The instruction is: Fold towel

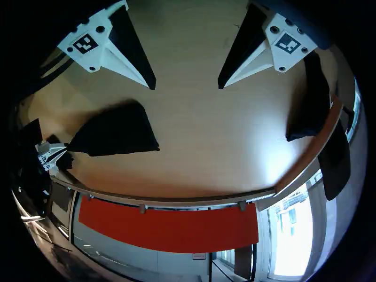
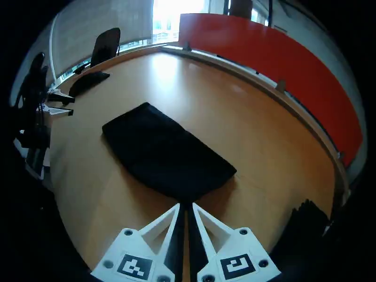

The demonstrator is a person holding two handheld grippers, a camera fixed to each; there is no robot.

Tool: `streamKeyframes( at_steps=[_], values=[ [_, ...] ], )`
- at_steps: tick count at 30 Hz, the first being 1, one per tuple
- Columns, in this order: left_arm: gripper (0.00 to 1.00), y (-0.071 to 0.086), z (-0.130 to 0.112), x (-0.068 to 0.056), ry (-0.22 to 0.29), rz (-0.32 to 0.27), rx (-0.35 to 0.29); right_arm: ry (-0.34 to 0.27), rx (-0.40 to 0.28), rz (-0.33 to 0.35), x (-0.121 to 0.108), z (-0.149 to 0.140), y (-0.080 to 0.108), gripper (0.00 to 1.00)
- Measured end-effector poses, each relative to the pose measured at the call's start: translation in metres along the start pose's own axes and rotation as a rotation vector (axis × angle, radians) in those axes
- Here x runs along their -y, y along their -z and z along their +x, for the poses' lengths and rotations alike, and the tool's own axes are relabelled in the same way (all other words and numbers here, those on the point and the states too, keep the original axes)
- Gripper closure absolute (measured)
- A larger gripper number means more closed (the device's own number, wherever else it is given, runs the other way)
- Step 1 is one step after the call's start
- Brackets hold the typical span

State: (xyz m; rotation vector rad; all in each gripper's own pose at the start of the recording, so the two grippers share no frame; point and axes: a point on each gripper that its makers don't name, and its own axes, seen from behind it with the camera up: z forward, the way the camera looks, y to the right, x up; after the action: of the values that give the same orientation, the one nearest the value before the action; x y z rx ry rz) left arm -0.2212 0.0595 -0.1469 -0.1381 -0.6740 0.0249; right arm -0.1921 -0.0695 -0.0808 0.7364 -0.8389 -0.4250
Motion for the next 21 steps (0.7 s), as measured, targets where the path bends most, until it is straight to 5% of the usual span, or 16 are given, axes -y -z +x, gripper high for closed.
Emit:
streamKeyframes(
  at_steps=[21],
  values=[
    [0.02, 0.011, -0.004, -0.011, 0.019, 0.008, -0.005, 0.194, -0.132, 0.083, 0.033, 0.115, 0.002, 0.96]
  ],
)
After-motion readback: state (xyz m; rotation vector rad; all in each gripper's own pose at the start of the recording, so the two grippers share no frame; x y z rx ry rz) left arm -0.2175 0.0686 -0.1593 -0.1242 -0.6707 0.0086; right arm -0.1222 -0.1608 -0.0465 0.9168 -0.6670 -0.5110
